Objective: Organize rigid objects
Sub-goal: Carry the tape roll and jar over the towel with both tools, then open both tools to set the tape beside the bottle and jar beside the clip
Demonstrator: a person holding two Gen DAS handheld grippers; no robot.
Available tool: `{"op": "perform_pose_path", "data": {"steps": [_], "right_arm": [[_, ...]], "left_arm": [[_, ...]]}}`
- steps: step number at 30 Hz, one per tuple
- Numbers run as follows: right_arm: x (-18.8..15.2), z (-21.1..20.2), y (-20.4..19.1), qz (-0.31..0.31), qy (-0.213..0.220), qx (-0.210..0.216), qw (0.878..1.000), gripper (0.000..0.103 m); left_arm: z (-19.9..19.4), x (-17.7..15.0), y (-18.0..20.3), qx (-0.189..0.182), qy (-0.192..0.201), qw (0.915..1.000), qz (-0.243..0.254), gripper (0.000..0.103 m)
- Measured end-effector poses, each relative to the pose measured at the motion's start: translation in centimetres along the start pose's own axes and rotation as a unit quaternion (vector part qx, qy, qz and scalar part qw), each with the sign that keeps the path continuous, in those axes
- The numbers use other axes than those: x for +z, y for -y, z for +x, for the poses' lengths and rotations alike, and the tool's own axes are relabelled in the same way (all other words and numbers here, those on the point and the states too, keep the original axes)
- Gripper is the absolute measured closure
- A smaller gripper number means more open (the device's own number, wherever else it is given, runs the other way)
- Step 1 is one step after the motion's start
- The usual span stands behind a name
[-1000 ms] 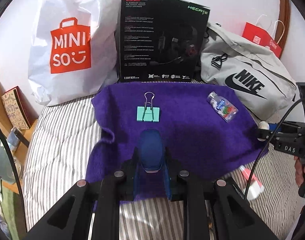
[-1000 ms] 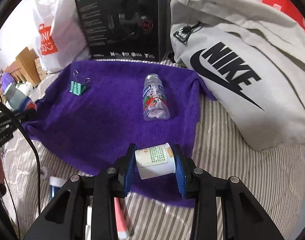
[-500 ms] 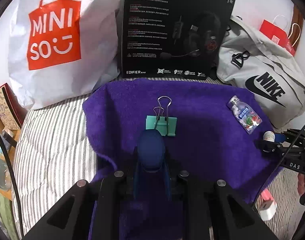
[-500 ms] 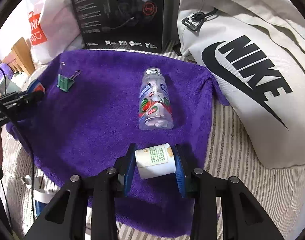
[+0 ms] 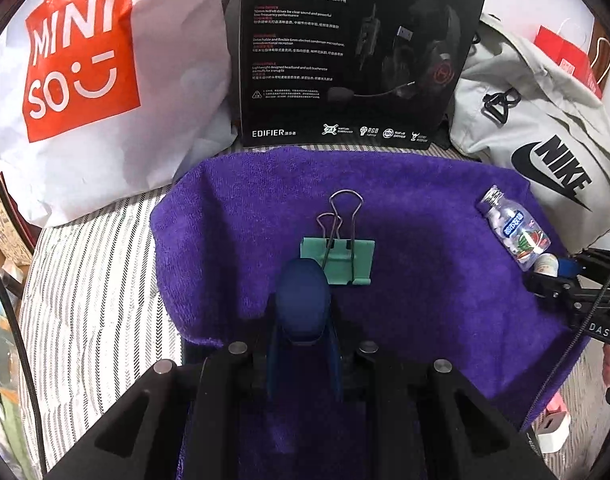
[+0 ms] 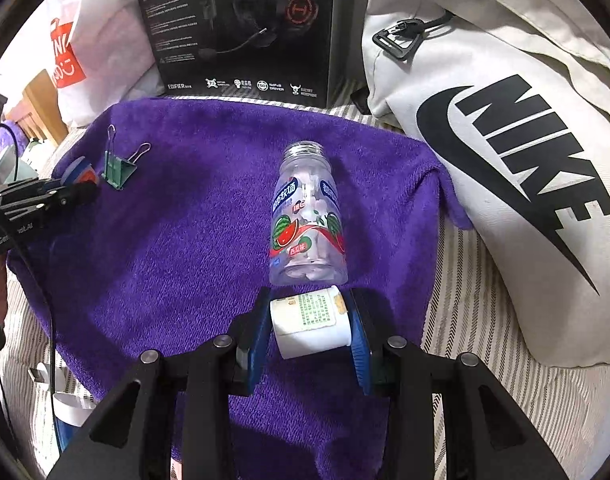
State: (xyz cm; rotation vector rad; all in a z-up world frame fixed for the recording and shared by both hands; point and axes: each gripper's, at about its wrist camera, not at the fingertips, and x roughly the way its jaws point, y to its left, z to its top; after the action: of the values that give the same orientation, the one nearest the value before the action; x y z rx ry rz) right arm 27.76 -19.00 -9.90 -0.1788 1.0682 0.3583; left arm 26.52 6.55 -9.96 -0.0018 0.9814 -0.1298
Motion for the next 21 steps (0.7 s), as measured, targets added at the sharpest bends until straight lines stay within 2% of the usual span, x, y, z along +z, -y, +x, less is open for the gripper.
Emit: {"op": "perform_pose_path", "data": {"steps": [12,15,18,19,21], "right_arm": [[-0.2,-0.3,-0.2,-0.017,0.011,0.001,1.000,0.067],[-0.3,-0.4,-0.2,-0.018,0.006,0.006,1.000,0.063],[-0.5,-0.7,-0.6,-0.021,0.002,0.009,1.000,0.054],[-0.7,-0.9,-0.8,-0.023,0.000,0.007,1.000,0.047],[-0.9,-1.3,-1.1,-0.025,0.000,0.005,1.000,0.045]], "left_arm": [[0.3,0.0,1.1,0.027,-0.006,0.9992,0.028,0.083],[-0.1,-0.4,1.3,0.027,-0.008,0.9993,0.025,0.079],[-0.6,-0.9,1.7,0.019,-0.014,0.9994,0.026,0.066],[-0.7,-1.1,1.8,0.021,-0.016,0.9993,0.028,0.062],[-0.9,-1.5,2.2,0.030,-0.019,0.9989,0.031,0.058]]}}
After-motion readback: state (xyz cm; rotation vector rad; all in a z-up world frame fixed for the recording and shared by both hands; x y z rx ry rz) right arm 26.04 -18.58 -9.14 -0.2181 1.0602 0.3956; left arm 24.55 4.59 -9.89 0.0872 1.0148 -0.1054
